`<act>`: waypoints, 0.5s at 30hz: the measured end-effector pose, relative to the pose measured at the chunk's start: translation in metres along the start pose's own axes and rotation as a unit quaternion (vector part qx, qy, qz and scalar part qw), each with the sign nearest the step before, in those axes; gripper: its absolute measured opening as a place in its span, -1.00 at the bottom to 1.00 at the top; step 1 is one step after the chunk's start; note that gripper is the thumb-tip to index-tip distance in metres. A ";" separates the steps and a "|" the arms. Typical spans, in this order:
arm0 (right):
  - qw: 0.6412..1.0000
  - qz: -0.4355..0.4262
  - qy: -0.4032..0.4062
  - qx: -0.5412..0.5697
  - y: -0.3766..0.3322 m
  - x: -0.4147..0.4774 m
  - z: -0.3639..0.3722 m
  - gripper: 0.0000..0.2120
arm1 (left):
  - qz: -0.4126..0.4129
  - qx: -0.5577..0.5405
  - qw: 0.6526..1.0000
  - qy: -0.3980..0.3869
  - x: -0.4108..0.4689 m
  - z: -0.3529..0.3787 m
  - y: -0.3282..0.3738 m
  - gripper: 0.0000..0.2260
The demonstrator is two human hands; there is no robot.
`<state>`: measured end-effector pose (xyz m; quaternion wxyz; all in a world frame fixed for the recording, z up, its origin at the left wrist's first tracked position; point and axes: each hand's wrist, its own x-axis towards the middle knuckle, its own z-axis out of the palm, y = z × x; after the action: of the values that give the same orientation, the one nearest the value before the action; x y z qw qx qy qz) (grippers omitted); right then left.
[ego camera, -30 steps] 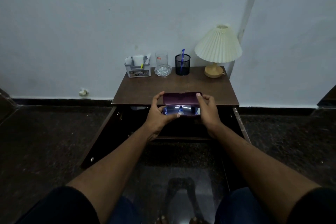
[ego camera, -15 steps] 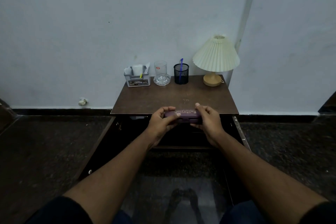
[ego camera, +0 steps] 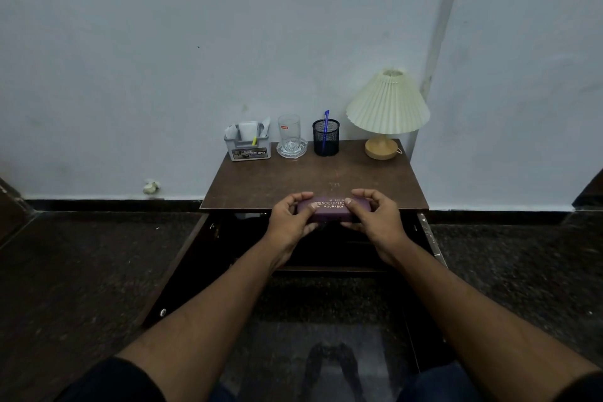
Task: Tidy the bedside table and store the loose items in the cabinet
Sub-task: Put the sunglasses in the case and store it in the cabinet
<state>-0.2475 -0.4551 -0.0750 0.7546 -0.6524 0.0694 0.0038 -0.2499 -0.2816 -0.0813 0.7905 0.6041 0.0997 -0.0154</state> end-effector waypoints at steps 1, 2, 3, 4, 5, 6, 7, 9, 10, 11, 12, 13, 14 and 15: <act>1.000 0.000 0.002 0.007 0.001 0.000 0.000 -0.75 | -0.002 -0.005 1.000 0.003 0.000 0.000 -0.001 -0.83; 1.000 0.002 0.005 0.015 0.001 0.001 -0.001 -0.76 | -0.006 -0.014 1.000 0.007 0.001 0.001 -0.001 -0.84; 1.000 0.004 0.007 0.021 0.001 0.001 -0.002 -0.76 | -0.012 -0.025 1.000 0.010 0.001 0.001 -0.001 -0.86; 1.000 0.007 0.007 0.026 0.001 0.001 -0.003 -0.76 | -0.017 -0.038 0.999 0.014 0.000 0.002 0.000 -0.88; 1.000 0.010 0.005 0.028 0.001 0.001 -0.003 -0.76 | -0.023 -0.049 0.998 0.019 0.000 0.003 0.001 -0.90; 1.000 0.012 0.002 0.028 0.001 0.001 -0.004 -0.76 | -0.028 -0.057 0.998 0.025 0.000 0.003 0.001 -0.91; 1.000 0.014 0.001 0.028 0.001 0.000 -0.004 -0.76 | -0.031 -0.061 0.997 0.031 0.000 0.003 0.001 -0.92; 0.999 0.017 0.004 0.035 0.000 -0.001 -0.004 -0.74 | -0.031 -0.064 0.997 0.039 0.000 0.003 0.001 -0.91; 0.999 0.020 0.005 0.039 -0.001 -0.002 -0.003 -0.71 | -0.030 -0.061 0.997 0.040 -0.002 0.004 0.001 -0.90; 0.999 0.025 0.008 0.039 -0.001 -0.003 -0.002 -0.68 | -0.031 -0.055 0.997 0.040 -0.003 0.004 0.002 -0.88; 0.999 0.029 0.010 0.040 -0.001 -0.004 -0.002 -0.66 | -0.033 -0.051 0.997 0.038 -0.005 0.004 0.003 -0.86; 0.998 0.032 0.012 0.044 -0.001 -0.005 -0.001 -0.64 | -0.035 -0.047 0.998 0.038 -0.005 0.004 0.002 -0.85; 0.998 0.034 0.013 0.049 0.001 -0.005 -0.001 -0.65 | -0.038 -0.046 0.998 0.038 -0.006 0.003 0.001 -0.84; 0.998 0.034 0.014 0.052 0.001 -0.005 -0.001 -0.67 | -0.039 -0.043 0.998 0.039 -0.006 0.003 0.000 -0.82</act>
<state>-0.2530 -0.4557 -0.0759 0.7858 -0.6098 0.1019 0.0168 -0.2551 -0.2846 -0.0793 0.8100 0.5653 0.1549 -0.0183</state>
